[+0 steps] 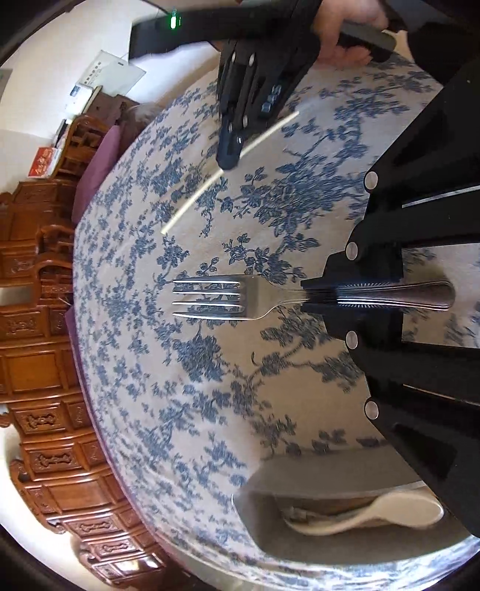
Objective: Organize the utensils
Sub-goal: 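Grasp the metal fork by its handle with the left tool while the right tool holds the chopstick, then carry the metal fork over the tray and lower it in with the left tool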
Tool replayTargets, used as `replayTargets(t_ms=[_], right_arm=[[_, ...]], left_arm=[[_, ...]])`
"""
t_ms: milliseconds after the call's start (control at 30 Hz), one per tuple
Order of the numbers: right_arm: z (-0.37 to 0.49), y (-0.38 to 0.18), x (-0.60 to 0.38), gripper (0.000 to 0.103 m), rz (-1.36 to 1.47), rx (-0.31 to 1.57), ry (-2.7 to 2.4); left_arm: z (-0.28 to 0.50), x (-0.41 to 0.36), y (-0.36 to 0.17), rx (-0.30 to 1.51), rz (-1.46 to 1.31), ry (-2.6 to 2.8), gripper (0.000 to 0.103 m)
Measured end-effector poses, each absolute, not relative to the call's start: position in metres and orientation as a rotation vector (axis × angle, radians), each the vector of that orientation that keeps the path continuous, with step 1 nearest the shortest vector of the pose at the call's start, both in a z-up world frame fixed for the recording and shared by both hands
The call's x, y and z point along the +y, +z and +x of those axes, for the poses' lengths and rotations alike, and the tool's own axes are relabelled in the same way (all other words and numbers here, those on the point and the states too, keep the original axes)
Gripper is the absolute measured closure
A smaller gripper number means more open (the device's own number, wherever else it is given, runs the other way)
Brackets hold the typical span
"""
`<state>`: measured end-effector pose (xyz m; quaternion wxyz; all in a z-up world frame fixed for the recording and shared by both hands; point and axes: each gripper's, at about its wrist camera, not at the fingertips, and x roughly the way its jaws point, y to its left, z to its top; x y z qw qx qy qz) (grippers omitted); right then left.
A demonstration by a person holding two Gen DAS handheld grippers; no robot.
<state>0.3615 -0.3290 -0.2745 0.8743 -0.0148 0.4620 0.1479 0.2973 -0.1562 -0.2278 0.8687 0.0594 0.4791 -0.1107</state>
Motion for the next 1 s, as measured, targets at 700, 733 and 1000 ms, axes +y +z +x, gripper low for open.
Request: replayTargets(t_ms=[700, 733, 1000], right_arm=[[0.331, -0.255, -0.287, 0.097, -0.085, 0.913, 0.331], [0.327, -0.251, -0.284, 0.097, -0.084, 0.901, 0.339], [0.300, -0.224, -0.256, 0.097, -0.080, 0.824, 0.416]], left_arm=[[0.246, -0.114, -0.163, 0.826, 0.065, -0.250, 0.097], [0.244, -0.112, -0.160, 0.817, 0.065, -0.249, 0.097], [0.229, -0.092, -0.132, 0.757, 0.046, -0.232, 0.097]])
